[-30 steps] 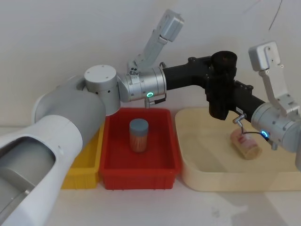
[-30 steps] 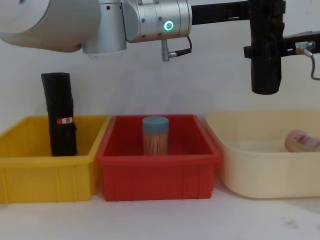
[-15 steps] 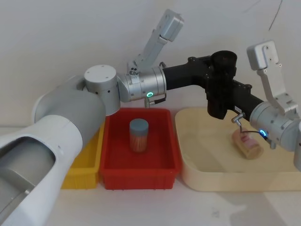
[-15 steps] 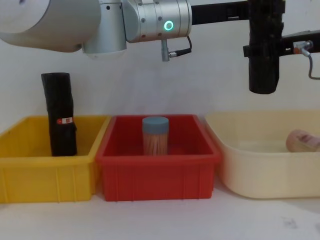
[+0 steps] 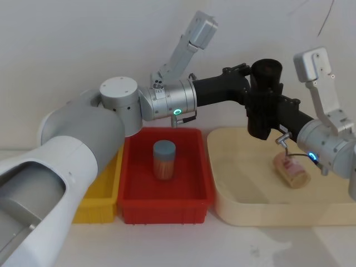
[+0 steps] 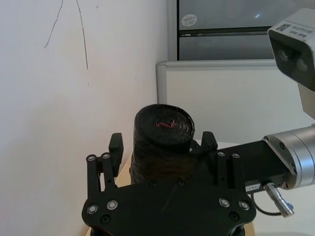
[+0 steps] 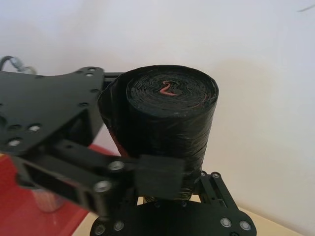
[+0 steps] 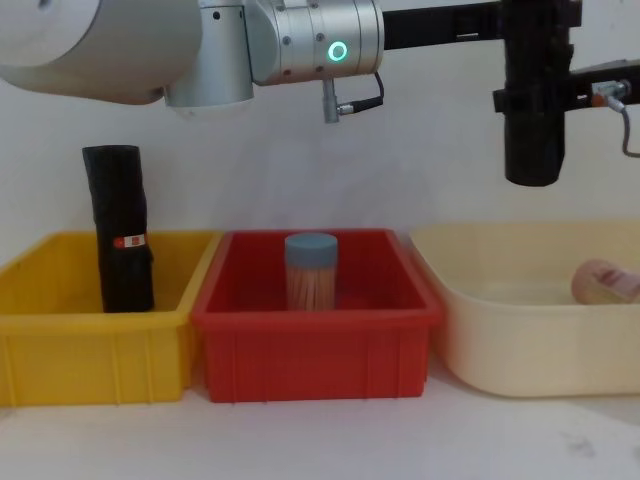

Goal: Pick up the garbage bag with the one hand and transfer it to the other hand.

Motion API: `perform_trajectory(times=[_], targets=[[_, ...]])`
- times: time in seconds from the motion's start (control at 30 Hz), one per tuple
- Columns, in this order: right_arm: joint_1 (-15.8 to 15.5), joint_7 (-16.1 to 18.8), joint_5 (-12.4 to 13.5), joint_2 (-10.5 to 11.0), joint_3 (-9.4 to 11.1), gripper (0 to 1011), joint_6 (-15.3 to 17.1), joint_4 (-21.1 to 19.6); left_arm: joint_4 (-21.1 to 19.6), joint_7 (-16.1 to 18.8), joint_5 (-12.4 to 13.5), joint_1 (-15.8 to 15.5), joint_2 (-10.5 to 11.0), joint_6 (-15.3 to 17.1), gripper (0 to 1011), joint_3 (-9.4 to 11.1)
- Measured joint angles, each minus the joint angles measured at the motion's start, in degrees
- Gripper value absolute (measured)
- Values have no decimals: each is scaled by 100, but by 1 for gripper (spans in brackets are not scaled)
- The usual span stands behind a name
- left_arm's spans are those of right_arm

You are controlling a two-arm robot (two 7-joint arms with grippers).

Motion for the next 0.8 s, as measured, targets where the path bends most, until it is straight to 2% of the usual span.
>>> perform_trajectory(times=[0.1, 0.33, 0.53, 0.6, 0.7, 0.8], targets=[[-19, -74, -29, 8, 49, 487, 27, -14, 0, 0, 0, 0, 0, 0, 1002, 0], [-94, -315, -108, 48, 211, 488, 144, -93, 0, 1, 1, 0, 0, 0, 1001, 0], [-203, -608, -199, 108, 430, 487, 304, -190, 0, 1, 0, 0, 0, 0, 1001, 0], [-210, -641, -210, 112, 446, 523, 321, -196, 0, 1, 0, 0, 0, 0, 1002, 0], [-271, -817, -267, 146, 581, 639, 424, -246, 0, 1, 1, 0, 0, 0, 1001, 0], [-305, -915, -297, 164, 655, 695, 477, -272, 0, 1, 0, 0, 0, 0, 1002, 0]])
